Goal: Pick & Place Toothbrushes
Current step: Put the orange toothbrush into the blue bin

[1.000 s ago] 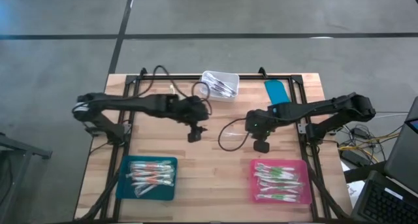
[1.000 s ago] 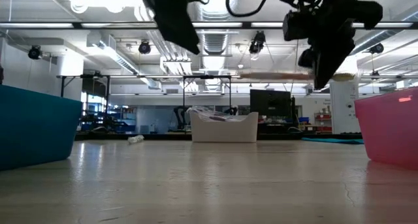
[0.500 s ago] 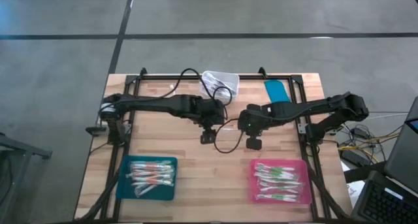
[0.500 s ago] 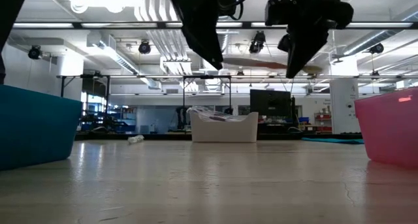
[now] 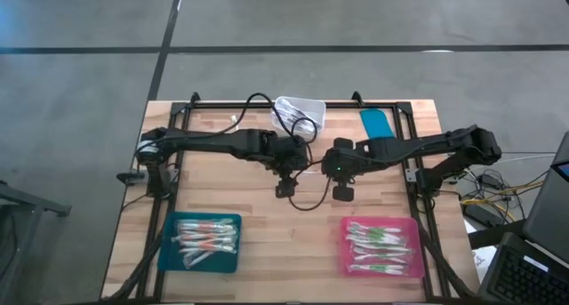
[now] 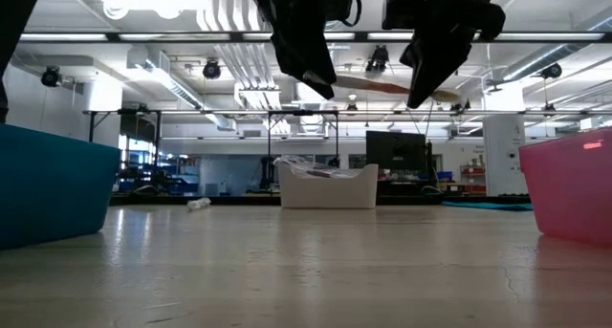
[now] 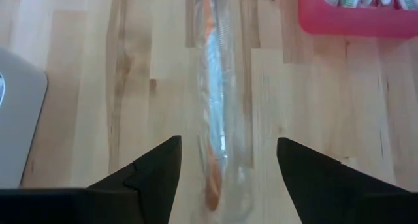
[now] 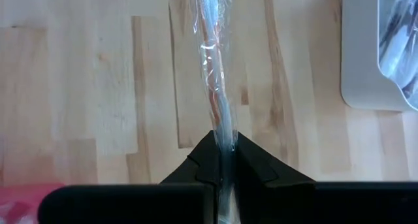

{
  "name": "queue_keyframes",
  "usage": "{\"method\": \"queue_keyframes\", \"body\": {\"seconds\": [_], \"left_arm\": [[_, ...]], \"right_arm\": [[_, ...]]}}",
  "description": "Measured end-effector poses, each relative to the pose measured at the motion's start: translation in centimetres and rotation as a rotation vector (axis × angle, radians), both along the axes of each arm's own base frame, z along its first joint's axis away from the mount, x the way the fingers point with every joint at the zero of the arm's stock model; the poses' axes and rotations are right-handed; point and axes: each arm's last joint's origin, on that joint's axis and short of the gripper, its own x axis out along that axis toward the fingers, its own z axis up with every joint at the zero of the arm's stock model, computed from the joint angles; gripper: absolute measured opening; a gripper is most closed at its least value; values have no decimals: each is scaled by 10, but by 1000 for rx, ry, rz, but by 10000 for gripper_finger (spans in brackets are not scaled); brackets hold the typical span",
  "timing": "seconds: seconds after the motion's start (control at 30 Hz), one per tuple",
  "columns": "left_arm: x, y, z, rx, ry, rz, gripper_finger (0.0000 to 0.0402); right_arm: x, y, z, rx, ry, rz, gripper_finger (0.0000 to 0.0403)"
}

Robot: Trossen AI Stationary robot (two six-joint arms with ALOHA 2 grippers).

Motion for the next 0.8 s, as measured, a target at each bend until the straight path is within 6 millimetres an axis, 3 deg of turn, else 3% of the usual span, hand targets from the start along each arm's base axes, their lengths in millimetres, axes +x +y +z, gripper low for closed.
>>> {"method": "queue_keyframes", "body": {"seconds": [0.23, 0.57, 0.8], "left_arm": [[2, 0, 2, -6, -28, 9, 195], [4, 0, 3, -7, -51, 18, 30], [4, 0, 3, -31, -49, 46, 25]], "right_arm": [[0, 0, 0, -11, -4, -5, 17], [0, 0, -1, -10, -3, -1, 17], [0, 0, -1, -3, -5, -3, 19]]}}
